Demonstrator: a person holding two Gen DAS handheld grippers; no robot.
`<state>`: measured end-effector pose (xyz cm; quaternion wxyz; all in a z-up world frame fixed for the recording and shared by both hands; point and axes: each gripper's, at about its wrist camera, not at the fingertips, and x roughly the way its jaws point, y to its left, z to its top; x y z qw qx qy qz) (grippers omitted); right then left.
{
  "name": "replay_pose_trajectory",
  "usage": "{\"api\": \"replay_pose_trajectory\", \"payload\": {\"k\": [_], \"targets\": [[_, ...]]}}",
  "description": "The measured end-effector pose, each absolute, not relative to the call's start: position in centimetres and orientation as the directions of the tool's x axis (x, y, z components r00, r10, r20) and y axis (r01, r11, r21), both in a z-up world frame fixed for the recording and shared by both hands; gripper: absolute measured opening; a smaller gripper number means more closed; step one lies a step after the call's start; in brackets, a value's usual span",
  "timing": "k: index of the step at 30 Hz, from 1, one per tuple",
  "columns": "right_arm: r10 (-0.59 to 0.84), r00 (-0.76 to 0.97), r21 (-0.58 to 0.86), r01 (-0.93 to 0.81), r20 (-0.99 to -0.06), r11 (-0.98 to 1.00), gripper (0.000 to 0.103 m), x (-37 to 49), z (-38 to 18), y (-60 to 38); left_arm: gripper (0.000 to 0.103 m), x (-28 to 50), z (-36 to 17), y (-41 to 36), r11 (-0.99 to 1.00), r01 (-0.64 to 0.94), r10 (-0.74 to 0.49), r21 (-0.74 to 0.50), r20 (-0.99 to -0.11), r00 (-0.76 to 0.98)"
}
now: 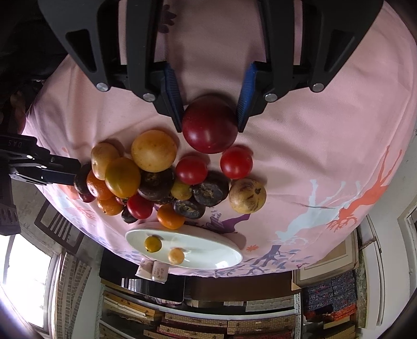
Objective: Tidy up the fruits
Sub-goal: 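Grasp a red plum with the left tool while the right tool grasps a dark brown fruit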
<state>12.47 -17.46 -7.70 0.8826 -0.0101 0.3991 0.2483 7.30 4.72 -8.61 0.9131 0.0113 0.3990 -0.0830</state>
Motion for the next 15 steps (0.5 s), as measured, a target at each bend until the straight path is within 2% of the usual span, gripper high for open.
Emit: {"api": "replay_pose_trajectory", "payload": {"k": [3, 9, 15], "targets": [[0.433, 0.537, 0.189, -0.449, -0.724, 0.873, 0.043, 12.8, -8.0, -17.1, 0.039, 7.1, -8.1, 4.5, 0.984, 0.171, -0.155, -0.051, -0.720, 0.677], [0.389, 0.571, 0.165, -0.403, -0.723, 0.900, 0.043, 13.1, -7.9, -17.4, 0.039, 7.1, -8.2, 4.1, 0.981, 0.187, -0.163, -0.049, -0.728, 0.666], [0.292, 0.578, 0.132, -0.303, -0.762, 0.944, 0.043, 13.8, -8.5, -18.5, 0.039, 7.1, -8.3, 4.0, 0.981, 0.189, -0.165, -0.050, -0.729, 0.664]]}}
